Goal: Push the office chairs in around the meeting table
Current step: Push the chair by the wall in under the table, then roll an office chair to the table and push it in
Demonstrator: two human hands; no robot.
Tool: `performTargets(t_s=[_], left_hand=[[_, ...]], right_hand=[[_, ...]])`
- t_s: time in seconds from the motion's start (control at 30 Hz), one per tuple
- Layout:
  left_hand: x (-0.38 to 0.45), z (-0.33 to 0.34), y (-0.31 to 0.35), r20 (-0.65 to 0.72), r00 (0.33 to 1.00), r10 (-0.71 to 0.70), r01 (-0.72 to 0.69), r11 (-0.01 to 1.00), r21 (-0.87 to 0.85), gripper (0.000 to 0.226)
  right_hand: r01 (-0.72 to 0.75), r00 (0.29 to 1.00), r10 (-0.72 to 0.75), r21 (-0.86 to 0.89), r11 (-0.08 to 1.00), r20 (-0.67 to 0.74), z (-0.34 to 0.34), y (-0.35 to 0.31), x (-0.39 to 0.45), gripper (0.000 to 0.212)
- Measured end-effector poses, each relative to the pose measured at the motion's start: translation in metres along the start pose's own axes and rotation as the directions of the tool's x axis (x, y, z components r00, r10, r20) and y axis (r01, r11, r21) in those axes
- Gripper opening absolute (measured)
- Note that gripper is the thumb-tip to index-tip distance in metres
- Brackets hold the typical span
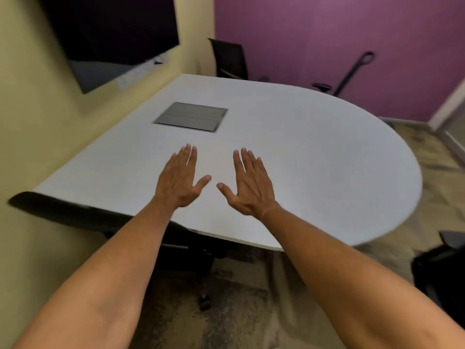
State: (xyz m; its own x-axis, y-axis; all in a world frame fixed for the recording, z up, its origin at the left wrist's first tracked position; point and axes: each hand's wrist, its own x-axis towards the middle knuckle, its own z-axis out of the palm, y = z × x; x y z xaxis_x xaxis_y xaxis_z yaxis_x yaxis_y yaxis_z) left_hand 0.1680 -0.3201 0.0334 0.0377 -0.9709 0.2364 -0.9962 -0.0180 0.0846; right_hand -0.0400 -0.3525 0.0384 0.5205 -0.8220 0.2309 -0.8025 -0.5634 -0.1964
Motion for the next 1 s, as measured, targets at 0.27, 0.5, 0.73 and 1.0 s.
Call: performTargets(t_s=[0.27, 0.5, 0.73, 1.0], left_hand=[[0.054, 0.008, 0.150, -0.017, 0.966, 0.259, -0.259, 0.962, -0.084, 0.089], [0.073, 0.013, 0.291, -0.026, 0.898, 0.440, -0.438, 0.887, -0.145, 0.089], [0.074, 0.034, 0.444, 0.005, 0.818, 0.575, -0.560, 0.800, -0.214, 0.088], [0.056, 0.060, 0.591, 0.031, 0.677, 0.736, -0.696, 0.653, -0.297, 0.082]], right_hand=[[-0.294, 0.953, 0.284, -0.089, 0.952, -0.111, -0.057, 0.127, -0.071, 0.089], [-0.512, 0.851, 0.479, -0.141, 0.847, -0.216, -0.101, 0.225, -0.147, 0.087], [-0.687, 0.719, 0.647, -0.116, 0.718, -0.254, -0.134, 0.324, -0.238, 0.088], [-0.829, 0.556, 0.789, -0.107, 0.548, -0.264, -0.154, 0.417, -0.343, 0.089]])
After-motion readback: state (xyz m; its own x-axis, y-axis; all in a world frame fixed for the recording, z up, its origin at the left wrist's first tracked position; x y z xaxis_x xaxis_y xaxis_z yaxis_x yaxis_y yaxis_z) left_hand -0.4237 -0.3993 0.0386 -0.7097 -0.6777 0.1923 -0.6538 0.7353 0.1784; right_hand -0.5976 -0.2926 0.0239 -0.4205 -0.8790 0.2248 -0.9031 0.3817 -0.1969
